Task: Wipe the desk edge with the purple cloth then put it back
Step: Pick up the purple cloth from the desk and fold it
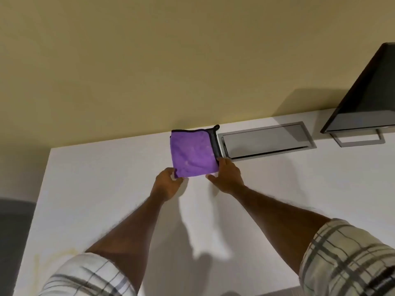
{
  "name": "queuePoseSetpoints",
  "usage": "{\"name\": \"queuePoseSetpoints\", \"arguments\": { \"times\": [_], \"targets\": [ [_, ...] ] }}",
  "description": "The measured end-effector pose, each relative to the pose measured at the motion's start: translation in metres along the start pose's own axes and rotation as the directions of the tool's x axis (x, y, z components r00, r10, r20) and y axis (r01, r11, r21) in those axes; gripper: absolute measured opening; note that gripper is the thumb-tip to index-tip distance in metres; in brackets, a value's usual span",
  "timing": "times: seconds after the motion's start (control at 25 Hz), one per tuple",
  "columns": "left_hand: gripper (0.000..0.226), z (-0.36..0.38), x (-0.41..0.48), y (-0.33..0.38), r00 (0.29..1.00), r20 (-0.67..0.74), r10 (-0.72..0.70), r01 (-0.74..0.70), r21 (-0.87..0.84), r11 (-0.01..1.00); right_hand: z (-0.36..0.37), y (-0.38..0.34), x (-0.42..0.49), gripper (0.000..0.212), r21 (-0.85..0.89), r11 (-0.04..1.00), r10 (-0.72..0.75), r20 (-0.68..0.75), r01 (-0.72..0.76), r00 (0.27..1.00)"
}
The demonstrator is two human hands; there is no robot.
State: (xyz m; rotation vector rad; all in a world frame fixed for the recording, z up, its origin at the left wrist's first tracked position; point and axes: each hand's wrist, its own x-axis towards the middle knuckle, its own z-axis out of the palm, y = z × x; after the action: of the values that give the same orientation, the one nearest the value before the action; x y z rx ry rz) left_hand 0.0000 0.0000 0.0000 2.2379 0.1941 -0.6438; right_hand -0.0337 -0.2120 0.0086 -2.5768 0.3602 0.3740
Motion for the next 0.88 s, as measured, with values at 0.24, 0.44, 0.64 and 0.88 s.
{"name": "queuePoseSetpoints", "arguments": {
  "times": [0.24,0.44,0.64,0.88],
  "targets": [
    [0.058,0.027,0.022,0.011,0.985,-0.088,-0.148,0.129,-0.197,0.972,0.013,0.012,0.032,0.086,0.139,0.965,0.216,0.074,-0.224,0.974],
    [0.06,0.025,0.042,0.011,0.928,-0.105,-0.357,0.301,-0.353,0.886,0.022,0.019,0.054,0.078,0.322,0.88,0.331,0.111,-0.349,0.937],
    [0.033,0.012,0.051,0.024,0.948,-0.056,-0.314,0.265,-0.411,0.872,0.023,0.021,0.057,0.04,0.464,0.8,0.353,0.149,-0.381,0.924],
    [0.017,0.0,0.026,0.056,0.988,-0.108,-0.106,0.034,-0.528,0.849,0.017,0.01,0.021,0.07,0.149,0.987,0.084,-0.103,-0.068,0.991]
  ]
}}
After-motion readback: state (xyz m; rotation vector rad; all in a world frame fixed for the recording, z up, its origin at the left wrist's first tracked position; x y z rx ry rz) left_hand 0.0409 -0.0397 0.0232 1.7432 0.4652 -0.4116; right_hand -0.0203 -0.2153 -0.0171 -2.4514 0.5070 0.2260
